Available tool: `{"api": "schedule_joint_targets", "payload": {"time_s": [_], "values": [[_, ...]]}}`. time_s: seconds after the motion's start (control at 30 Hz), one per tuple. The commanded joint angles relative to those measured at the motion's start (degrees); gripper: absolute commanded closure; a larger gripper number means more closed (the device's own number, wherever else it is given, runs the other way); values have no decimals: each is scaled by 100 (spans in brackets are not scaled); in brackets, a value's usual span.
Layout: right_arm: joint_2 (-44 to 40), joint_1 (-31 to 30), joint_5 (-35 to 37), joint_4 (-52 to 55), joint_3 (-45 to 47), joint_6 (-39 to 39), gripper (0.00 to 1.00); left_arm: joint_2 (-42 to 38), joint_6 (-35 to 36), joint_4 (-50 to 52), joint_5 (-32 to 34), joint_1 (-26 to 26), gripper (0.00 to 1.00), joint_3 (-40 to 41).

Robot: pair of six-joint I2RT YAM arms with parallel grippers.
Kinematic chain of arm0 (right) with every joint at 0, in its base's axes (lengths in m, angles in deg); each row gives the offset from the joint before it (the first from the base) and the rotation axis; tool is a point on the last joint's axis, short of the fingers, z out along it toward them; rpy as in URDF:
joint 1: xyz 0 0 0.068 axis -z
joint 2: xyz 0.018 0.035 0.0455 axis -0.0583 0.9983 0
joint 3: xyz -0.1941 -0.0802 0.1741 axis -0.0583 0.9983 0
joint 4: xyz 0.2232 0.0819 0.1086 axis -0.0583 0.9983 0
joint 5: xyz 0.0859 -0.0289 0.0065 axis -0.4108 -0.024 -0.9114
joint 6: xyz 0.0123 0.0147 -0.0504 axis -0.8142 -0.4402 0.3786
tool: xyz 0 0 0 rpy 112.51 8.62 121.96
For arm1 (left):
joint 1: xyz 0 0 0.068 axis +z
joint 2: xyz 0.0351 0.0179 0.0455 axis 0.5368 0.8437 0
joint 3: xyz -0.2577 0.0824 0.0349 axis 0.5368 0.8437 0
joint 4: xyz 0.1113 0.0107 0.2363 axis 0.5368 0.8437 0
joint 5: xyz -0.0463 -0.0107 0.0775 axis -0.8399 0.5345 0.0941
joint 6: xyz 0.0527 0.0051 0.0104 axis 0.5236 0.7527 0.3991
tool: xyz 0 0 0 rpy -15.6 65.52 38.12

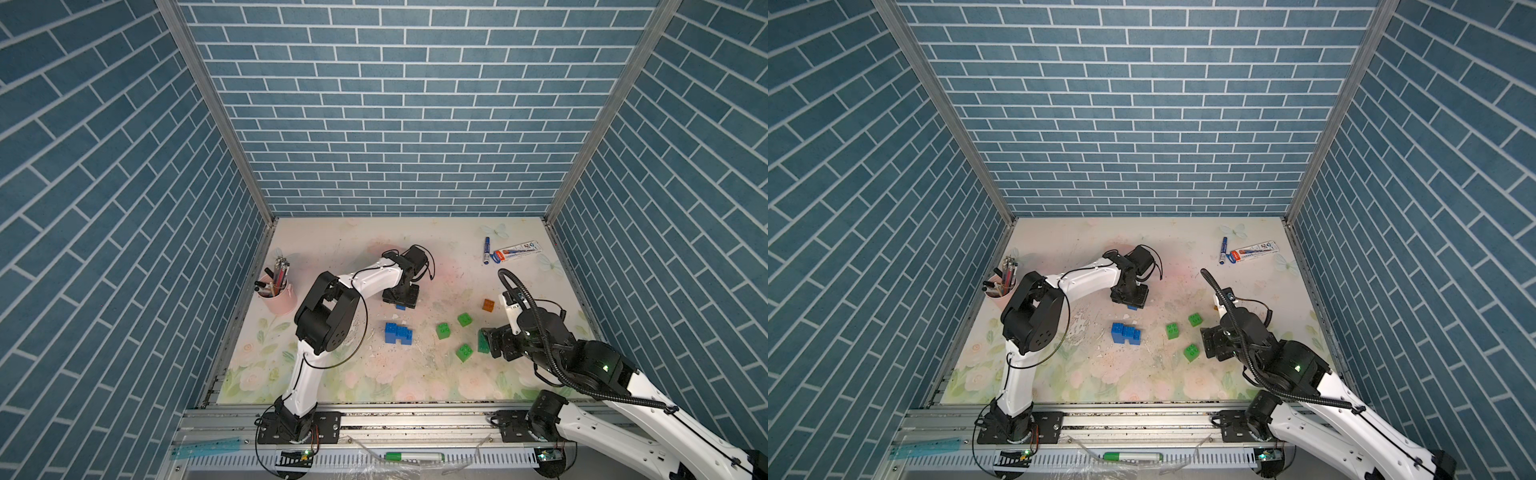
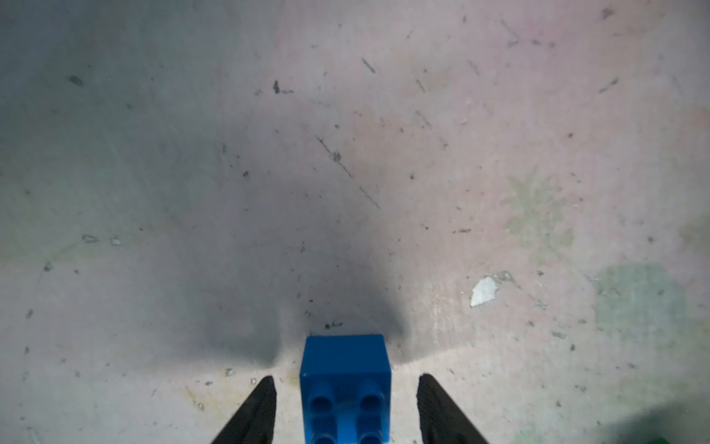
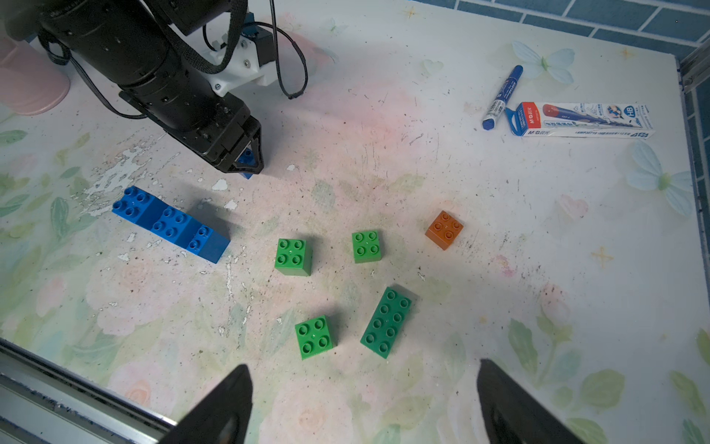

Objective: Assemble the letter h with lego
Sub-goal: Pick up the lego brick from the center of the board.

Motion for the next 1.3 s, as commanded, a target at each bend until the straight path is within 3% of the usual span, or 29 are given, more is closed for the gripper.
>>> {"api": "schedule_joint_targets", "payload": {"time_s": [0.0,0.37,0.6,0.7,0.8,1.03,1.27], "values": [[-17,14,-7,-43,67,-73,9,107,17,8,75,44,46,-116],[-16,10,-9,-38,65,-73,9,193,-13,52,136,44,62,-135],[-16,12,-9,-34,68,-73,9,236,-52,76,193,44,66,-99],[-11,9,2,-28,59,-73,9,230,-78,113,216,44,76,-105],[-10,7,5,-27,59,-73,9,114,-92,156,263,44,80,-109],[9,8,10,-23,59,-73,9,-843,-180,575,515,43,99,-124],[28,10,9,-21,59,-73,9,-1923,-428,1130,431,36,100,174]]}}
